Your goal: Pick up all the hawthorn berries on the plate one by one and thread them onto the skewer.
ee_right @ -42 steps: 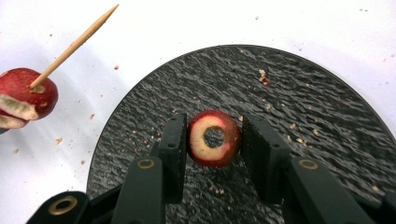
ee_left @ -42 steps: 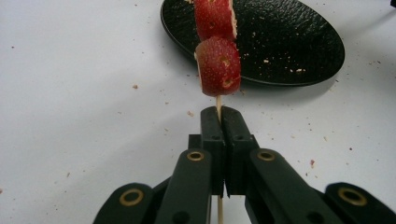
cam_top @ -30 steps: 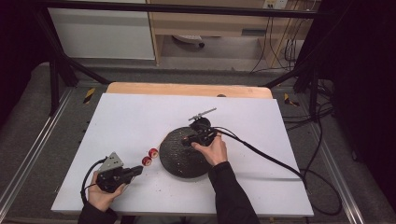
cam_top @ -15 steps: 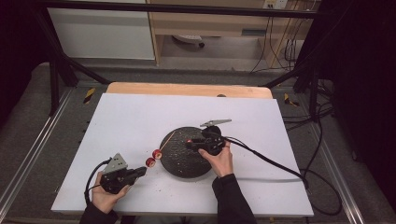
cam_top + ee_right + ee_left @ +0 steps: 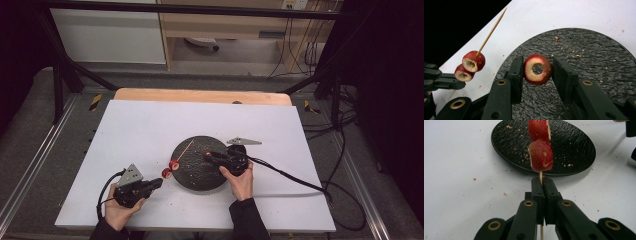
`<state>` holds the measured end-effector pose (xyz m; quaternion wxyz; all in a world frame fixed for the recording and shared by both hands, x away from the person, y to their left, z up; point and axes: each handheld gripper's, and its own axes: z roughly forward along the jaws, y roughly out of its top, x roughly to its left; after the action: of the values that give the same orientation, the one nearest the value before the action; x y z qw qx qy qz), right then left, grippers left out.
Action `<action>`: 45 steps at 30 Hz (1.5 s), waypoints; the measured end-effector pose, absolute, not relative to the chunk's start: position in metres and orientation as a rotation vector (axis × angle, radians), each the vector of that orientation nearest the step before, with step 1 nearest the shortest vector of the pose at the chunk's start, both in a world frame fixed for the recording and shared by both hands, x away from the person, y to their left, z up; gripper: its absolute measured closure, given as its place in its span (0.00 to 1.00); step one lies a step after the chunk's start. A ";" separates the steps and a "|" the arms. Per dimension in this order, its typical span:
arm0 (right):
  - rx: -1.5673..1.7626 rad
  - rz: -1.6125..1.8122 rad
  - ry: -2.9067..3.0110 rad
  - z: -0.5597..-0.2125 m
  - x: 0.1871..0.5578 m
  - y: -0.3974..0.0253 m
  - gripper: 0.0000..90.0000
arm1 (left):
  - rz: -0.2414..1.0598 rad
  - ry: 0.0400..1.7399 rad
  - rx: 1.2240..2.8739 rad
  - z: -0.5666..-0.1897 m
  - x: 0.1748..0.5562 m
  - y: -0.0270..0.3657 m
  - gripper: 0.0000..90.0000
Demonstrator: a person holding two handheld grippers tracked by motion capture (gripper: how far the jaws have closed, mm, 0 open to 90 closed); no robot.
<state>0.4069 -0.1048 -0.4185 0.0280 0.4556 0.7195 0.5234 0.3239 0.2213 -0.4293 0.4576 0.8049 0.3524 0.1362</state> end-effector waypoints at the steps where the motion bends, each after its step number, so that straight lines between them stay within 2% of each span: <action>1: 1.413 1.627 2.208 -0.420 0.406 -0.106 0.69 | 0.338 0.868 1.980 -0.429 0.324 0.220 0.98; 20: 1.421 1.839 1.918 -0.408 0.401 -0.120 0.69 | 0.363 0.853 1.953 -0.416 0.329 0.194 0.98; 45: 1.433 2.057 1.549 -0.387 0.414 -0.129 0.69 | 0.383 0.858 1.928 -0.407 0.331 0.167 0.98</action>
<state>0.4138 -0.1287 -0.3868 0.0972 0.4839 0.5233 0.6947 0.3309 0.1668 -0.4069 0.4781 0.7895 0.3514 0.1568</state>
